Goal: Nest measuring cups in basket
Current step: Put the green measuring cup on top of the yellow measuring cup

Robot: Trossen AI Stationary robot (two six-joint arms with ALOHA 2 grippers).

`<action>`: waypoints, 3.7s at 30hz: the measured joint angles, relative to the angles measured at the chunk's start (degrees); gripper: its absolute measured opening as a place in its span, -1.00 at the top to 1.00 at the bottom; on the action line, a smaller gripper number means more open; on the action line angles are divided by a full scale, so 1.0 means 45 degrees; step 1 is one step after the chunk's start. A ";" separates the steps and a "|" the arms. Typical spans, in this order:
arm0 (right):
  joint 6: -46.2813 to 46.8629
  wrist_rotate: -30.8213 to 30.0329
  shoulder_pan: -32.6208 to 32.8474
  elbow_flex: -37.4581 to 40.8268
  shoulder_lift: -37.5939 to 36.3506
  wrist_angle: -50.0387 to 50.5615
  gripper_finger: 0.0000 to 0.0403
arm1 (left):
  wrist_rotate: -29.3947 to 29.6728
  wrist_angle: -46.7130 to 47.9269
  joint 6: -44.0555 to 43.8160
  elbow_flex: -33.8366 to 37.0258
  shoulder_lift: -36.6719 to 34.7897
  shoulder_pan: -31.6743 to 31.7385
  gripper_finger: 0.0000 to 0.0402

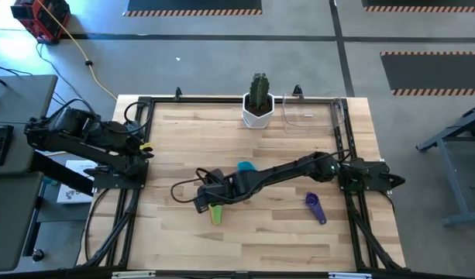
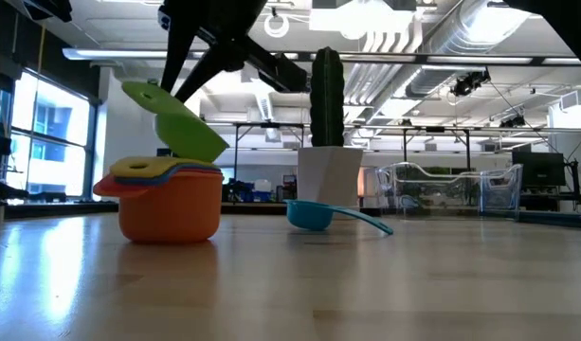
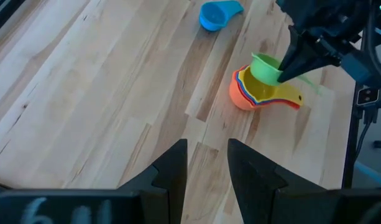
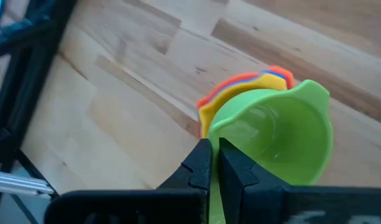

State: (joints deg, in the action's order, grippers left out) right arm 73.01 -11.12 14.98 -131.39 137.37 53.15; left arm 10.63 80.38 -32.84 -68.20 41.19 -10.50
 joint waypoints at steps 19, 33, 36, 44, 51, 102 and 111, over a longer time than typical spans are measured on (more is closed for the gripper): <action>0.0024 0.0011 0.0000 0.0000 -0.0003 -0.0069 0.79 | 0.0000 0.0000 0.0020 0.0000 0.0000 -0.0001 0.48; 0.0155 0.0541 -0.0005 0.0000 -0.0003 -0.0583 0.67 | 0.0000 0.0000 0.0015 0.0000 0.0000 -0.0001 0.48; 0.0723 0.0852 0.0075 0.0000 -0.0003 -0.1383 0.67 | 0.0000 0.0000 0.0018 0.0000 0.0000 -0.0001 0.48; 0.1786 0.0873 0.0613 0.0000 -0.0017 -0.1717 0.67 | -0.0449 -0.0007 -0.0541 0.0000 0.0003 -0.0001 0.48; 0.2969 0.0909 0.1380 0.0000 -0.0017 -0.0552 0.67 | -0.1039 -0.0172 -0.0903 0.0005 0.0266 -0.0179 0.48; 0.4663 0.0691 0.1465 0.2511 -0.0022 0.0338 0.67 | -0.1752 -1.5630 -0.4891 0.7747 0.7572 -0.4081 0.48; 0.4661 0.0658 0.1438 0.2511 -0.0022 -0.0326 0.67 | -0.1803 -1.7563 -0.4498 0.7785 0.9264 -0.4081 0.48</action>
State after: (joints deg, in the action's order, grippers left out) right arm 93.99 -8.16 21.45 -120.09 137.27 51.68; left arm 2.52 1.35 -53.08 -33.17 82.88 -28.86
